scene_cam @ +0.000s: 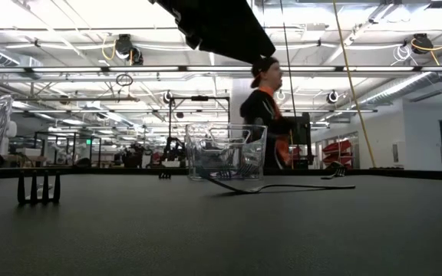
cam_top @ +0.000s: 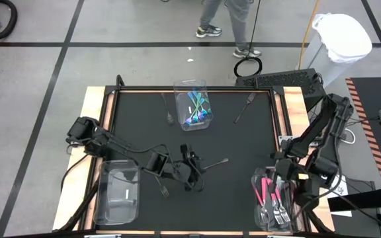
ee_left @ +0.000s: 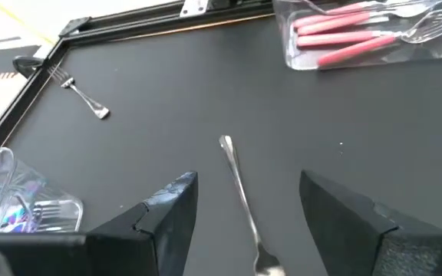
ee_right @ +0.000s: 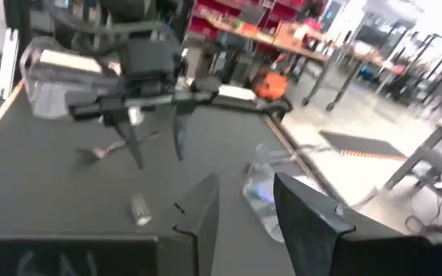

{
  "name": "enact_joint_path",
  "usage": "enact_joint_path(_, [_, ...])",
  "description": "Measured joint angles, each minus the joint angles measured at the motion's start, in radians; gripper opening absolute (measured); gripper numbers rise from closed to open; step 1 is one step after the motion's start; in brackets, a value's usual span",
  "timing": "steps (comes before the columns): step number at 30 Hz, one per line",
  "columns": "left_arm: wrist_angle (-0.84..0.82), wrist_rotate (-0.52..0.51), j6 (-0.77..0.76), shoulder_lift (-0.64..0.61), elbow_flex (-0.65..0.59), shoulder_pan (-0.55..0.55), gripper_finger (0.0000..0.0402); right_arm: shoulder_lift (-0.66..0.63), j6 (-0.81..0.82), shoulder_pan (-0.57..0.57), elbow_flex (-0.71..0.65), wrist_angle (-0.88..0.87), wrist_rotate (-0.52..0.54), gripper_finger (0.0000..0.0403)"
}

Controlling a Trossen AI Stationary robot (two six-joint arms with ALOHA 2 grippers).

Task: Sort silverware by color (type)
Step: Put the black fork into the bottom left transparent bin

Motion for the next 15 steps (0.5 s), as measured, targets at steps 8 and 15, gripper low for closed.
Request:
enact_joint_path(8, [0.0,0.031,-0.027,0.042,0.0,0.008,0.0228,0.002,0.0,-0.05,-0.004,0.001,-0.091,0.0118])
enact_joint_path(15, [0.023,0.075,-0.053,0.137,0.001,0.032,0.0228,0.002,-0.055,-0.095,-0.004,0.004,-0.091,0.0118])
